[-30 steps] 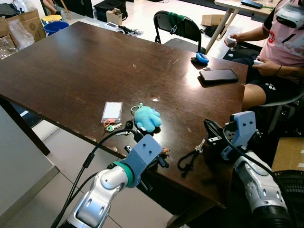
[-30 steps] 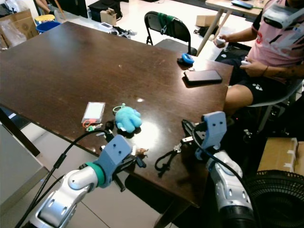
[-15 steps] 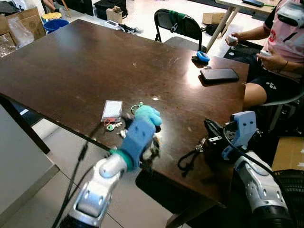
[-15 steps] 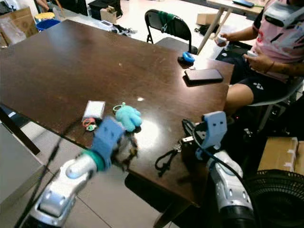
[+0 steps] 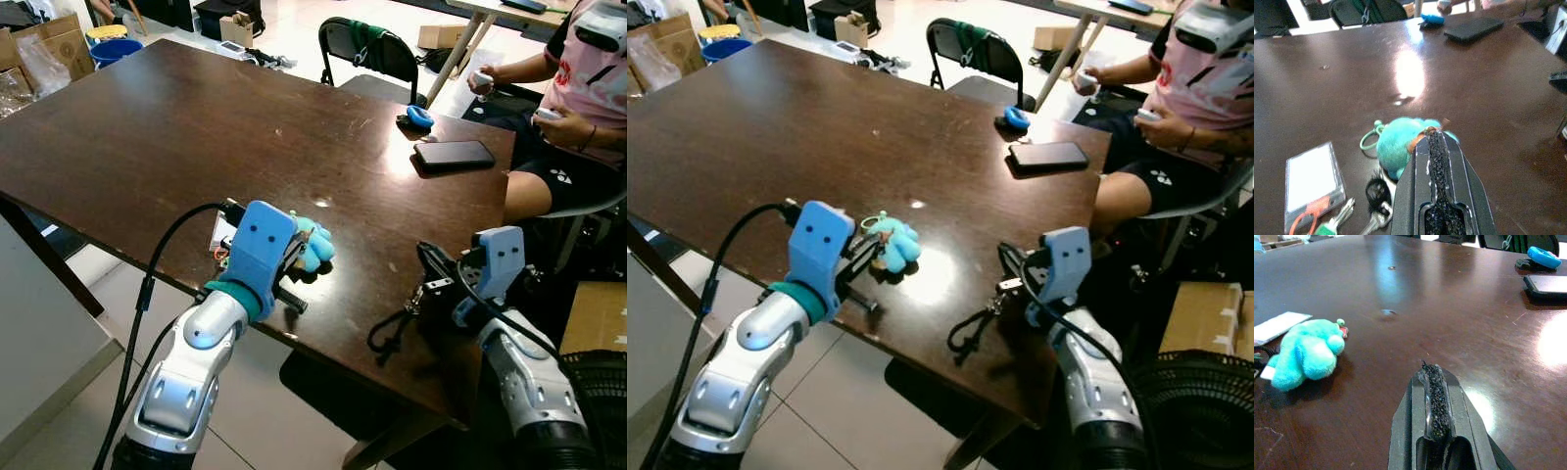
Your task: Hang keys on a hook
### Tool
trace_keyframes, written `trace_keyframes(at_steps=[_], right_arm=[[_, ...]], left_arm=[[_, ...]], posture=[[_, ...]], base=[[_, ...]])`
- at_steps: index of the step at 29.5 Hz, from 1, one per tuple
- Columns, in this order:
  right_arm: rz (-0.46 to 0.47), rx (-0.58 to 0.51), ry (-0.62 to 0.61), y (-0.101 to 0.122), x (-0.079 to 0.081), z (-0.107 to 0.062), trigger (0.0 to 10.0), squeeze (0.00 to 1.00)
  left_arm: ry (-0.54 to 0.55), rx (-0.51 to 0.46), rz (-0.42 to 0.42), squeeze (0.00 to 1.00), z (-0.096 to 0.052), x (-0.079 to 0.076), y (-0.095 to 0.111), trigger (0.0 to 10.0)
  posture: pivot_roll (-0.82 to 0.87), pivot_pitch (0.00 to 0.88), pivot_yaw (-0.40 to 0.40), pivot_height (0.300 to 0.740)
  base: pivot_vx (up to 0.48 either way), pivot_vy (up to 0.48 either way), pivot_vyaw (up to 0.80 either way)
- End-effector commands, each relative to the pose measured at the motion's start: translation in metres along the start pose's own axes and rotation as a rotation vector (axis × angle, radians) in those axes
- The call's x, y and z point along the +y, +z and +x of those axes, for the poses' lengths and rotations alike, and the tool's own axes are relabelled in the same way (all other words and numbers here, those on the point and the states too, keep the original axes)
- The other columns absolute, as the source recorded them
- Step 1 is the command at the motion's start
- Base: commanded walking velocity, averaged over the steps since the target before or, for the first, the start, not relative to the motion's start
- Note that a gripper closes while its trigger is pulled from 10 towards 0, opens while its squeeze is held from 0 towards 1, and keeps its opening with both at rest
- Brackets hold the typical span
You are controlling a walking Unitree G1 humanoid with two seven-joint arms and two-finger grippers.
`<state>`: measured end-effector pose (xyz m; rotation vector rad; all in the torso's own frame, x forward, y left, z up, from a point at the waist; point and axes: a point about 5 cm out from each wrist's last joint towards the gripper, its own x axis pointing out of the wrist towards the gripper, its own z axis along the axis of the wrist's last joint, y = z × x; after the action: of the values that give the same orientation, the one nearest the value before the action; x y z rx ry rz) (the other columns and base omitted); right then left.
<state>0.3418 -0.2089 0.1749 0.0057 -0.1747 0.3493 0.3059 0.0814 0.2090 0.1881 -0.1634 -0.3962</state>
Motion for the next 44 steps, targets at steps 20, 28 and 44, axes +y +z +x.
trace_keyframes(at_steps=[20, 28, 44], right_arm=[[0.033, -0.266, -0.028, 0.042, 0.049, 0.014, 10.0, 0.0], [0.037, -0.269, -0.056, 0.043, 0.047, 0.018, 10.0, 0.0], [0.016, -0.205, -0.062, 0.026, 0.052, 0.013, 10.0, 0.0]], left_arm=[[0.332, -0.086, 0.089, 0.0, -0.016, 0.053, 0.013, 10.0], [0.385, -0.072, 0.071, 0.0, -0.018, 0.057, 0.007, 10.0], [0.393, -0.03, 0.104, 0.0, -0.023, 0.058, -0.005, 10.0]], posture=[[0.07, 0.104, 0.08, 0.74], [0.08, 0.105, 0.063, 0.74], [0.08, 0.098, 0.054, 0.74]], base=[[0.0, 0.0, 0.0], [-0.031, 0.0, 0.0], [-0.425, 0.0, 0.0]])
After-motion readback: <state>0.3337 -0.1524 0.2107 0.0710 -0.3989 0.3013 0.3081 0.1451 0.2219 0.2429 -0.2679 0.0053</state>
